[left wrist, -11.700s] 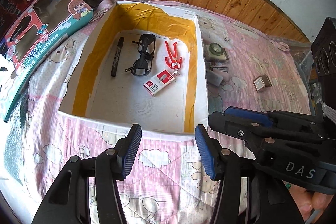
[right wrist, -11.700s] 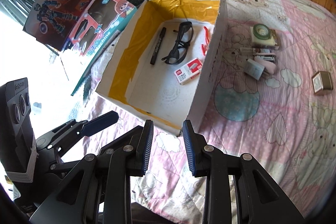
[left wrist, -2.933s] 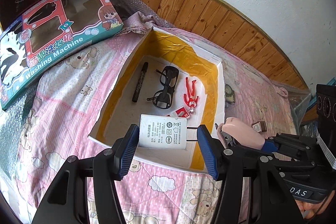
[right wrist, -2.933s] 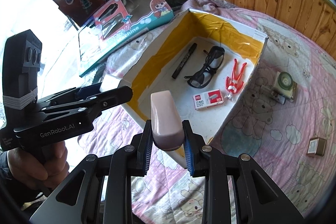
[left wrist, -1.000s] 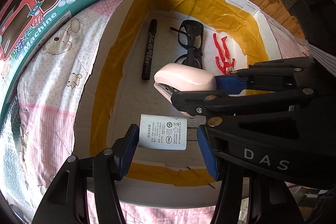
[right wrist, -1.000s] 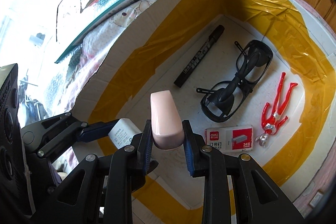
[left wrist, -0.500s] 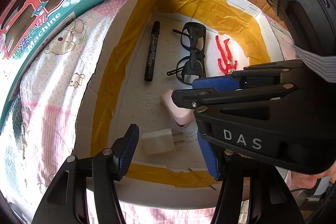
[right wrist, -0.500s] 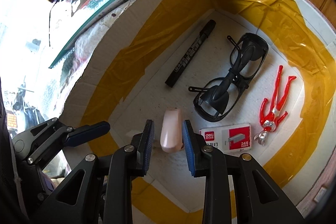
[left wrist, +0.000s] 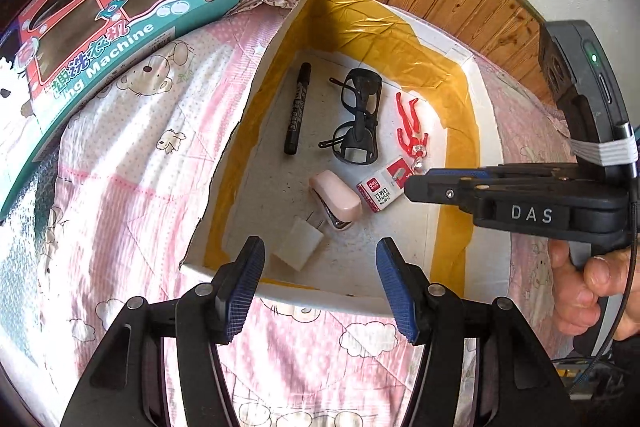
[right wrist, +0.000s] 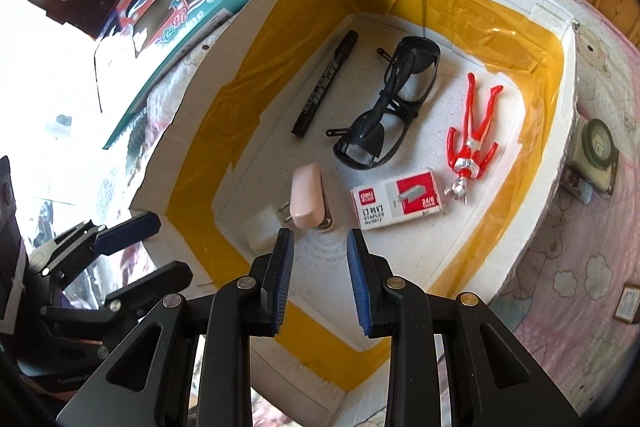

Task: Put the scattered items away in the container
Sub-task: 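Open both tools to drop the charger and stapler into the box, then withdraw both tools from the box toward the tape roll and gold tin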

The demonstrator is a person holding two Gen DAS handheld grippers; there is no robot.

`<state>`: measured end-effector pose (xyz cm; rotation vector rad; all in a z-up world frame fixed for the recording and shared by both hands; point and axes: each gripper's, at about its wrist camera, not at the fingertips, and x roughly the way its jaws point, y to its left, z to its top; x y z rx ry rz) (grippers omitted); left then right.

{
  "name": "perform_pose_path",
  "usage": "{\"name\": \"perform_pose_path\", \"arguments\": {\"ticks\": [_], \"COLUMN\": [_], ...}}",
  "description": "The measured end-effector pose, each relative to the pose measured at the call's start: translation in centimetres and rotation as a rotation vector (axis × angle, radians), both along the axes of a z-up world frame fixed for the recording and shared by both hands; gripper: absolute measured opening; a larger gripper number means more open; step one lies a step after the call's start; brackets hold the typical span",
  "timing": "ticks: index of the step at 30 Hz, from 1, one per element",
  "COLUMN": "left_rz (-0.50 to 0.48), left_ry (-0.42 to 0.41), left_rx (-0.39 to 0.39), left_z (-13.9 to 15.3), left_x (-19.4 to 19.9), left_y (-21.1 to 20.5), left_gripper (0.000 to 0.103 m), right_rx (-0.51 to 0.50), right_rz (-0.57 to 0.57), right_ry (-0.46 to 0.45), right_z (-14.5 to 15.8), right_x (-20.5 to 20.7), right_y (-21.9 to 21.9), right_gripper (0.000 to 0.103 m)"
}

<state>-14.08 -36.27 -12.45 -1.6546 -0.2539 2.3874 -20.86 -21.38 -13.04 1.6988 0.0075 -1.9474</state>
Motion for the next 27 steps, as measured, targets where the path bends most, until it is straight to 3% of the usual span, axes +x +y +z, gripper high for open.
{"name": "perform_pose_path", "arguments": {"ticks": [12, 27], "left_rz": [-0.042, -0.19], "left_ry": [0.056, 0.103], "left_rx": [0.067, 0.119], "left_z": [2.7, 5.9], "left_x": [3.9, 7.4], "left_y": [2.1, 8.3], "left_gripper": [0.059, 0.059], "right_rx": [-0.034, -0.077], "right_rz": [-0.023, -0.198], "right_ry": [0.023, 0.019], "right_z": [2.3, 3.4], "right_x": [5.6, 11.0], "right_y": [2.1, 10.2], "right_gripper": [0.027, 0.027]}}
